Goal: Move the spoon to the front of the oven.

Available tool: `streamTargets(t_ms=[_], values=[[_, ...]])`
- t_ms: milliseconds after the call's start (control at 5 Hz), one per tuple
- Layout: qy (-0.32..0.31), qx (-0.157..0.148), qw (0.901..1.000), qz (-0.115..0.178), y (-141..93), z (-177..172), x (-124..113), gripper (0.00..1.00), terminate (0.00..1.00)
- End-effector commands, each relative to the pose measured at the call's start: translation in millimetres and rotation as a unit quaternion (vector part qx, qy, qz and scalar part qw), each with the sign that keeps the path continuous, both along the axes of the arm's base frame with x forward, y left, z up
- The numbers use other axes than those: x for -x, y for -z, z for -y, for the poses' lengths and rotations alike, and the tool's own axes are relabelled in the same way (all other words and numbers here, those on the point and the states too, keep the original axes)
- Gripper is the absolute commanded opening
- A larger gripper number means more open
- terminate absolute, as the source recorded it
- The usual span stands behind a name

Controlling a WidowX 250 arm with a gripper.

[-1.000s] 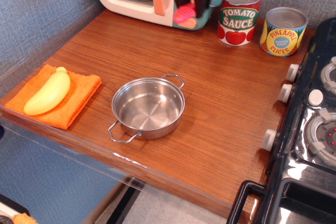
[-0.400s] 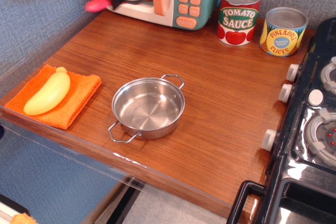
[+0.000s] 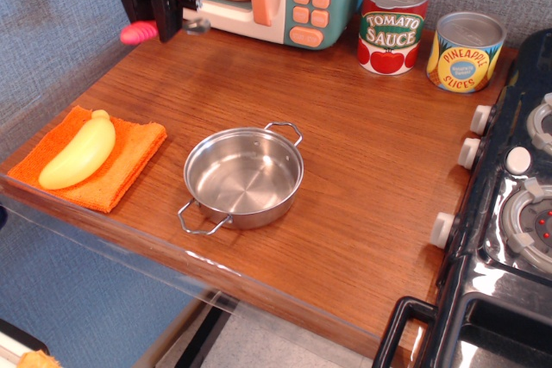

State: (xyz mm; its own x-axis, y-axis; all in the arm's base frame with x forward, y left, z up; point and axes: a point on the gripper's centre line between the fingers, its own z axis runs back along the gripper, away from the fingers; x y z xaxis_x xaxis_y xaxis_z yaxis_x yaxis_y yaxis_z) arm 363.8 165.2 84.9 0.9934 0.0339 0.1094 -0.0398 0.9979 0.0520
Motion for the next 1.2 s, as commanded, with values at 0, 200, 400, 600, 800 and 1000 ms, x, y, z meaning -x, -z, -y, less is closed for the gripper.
streamTargets(t_ms=[0, 200, 400, 600, 800, 1000], values=[[0.026, -0.022, 0.9994, -0.011, 8.9, -8.7, -8.8, 0.00, 0.00], [0.047, -0.019, 0.9982, -0.032, 28.0, -14.5, -11.2, 0.00, 0.00], [0.040, -0.009, 0.9984, -0.039, 35.2, -17.2, -10.0, 0.00, 0.00], [0.011, 0.004, 0.9986, -0.051, 45.0, -20.9, -5.4, 0.00, 0.00], [0.014, -0.005, 0.9999, 0.002, 32.7, -13.6, -5.3, 1.00, 0.00], [0.036, 0.014, 0.9973, 0.063, 17.9, -6.6, -4.7, 1.00, 0.00]])
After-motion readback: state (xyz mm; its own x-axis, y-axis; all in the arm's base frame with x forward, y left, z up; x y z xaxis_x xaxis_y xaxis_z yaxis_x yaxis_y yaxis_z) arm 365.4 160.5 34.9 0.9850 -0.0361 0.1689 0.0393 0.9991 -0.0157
